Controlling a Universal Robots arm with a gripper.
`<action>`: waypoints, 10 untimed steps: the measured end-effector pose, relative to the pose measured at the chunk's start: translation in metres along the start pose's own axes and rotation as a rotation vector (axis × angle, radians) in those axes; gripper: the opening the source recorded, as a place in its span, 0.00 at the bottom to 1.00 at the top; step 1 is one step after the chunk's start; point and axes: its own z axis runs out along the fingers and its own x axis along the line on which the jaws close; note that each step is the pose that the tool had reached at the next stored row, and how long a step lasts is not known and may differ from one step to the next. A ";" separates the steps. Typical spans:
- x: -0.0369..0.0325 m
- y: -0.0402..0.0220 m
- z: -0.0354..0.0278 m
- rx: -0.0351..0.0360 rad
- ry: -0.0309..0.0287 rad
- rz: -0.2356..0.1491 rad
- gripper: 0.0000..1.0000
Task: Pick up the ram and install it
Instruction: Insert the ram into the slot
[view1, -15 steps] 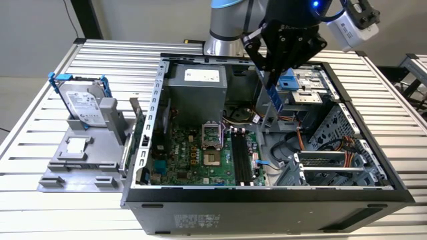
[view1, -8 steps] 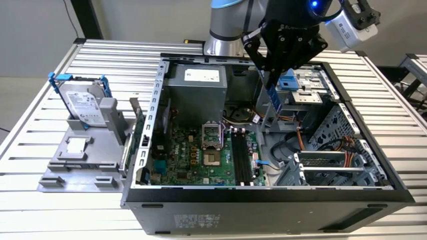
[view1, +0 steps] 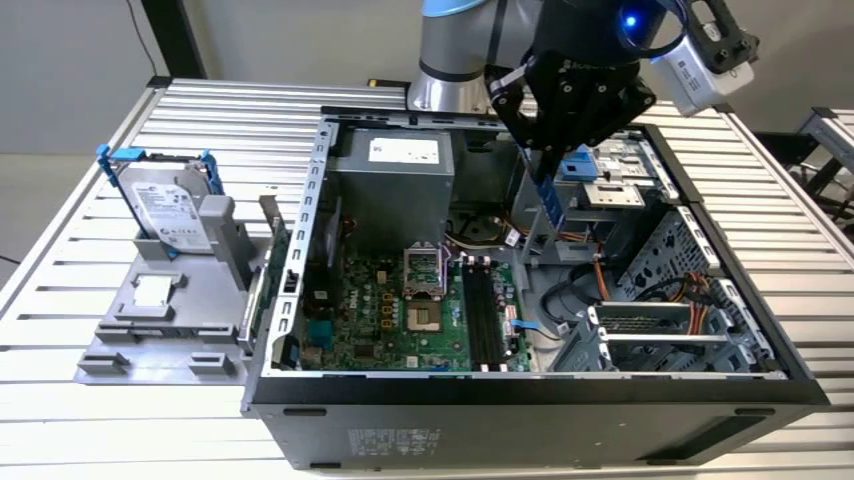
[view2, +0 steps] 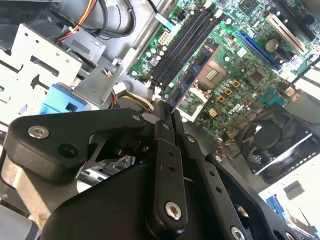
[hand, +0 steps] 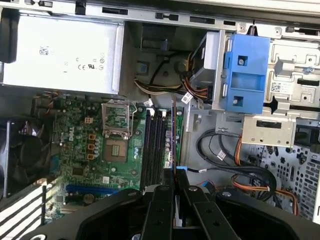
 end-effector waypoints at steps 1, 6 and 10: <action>-0.0011 -0.0002 0.0014 0.0000 0.0000 0.000 0.00; -0.0054 -0.0009 0.0074 -0.0001 0.0000 0.000 0.00; -0.0076 -0.0014 0.0124 0.0001 0.0000 0.000 0.00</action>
